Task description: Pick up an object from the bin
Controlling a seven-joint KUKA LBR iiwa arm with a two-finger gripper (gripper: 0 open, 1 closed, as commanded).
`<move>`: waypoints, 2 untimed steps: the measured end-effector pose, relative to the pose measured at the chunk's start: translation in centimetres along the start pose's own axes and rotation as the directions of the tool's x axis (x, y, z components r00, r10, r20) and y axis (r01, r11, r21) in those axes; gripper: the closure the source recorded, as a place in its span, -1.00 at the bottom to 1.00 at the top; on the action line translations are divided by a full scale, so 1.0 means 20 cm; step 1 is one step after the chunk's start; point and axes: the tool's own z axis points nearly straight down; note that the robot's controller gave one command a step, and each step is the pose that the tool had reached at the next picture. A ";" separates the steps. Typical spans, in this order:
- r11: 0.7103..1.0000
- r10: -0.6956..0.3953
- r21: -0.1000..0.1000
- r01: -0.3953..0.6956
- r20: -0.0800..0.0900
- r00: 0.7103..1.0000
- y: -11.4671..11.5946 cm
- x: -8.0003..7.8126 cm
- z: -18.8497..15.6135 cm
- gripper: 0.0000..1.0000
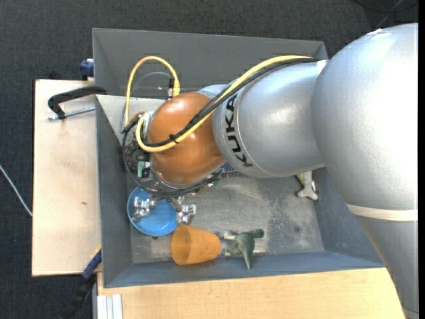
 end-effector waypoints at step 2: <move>0.948 -0.319 -0.016 0.319 0.007 0.948 -0.20 -0.06 0.01 -1.00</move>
Offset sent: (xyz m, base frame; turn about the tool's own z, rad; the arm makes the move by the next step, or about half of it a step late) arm 0.0051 0.0064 -0.0070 -0.2121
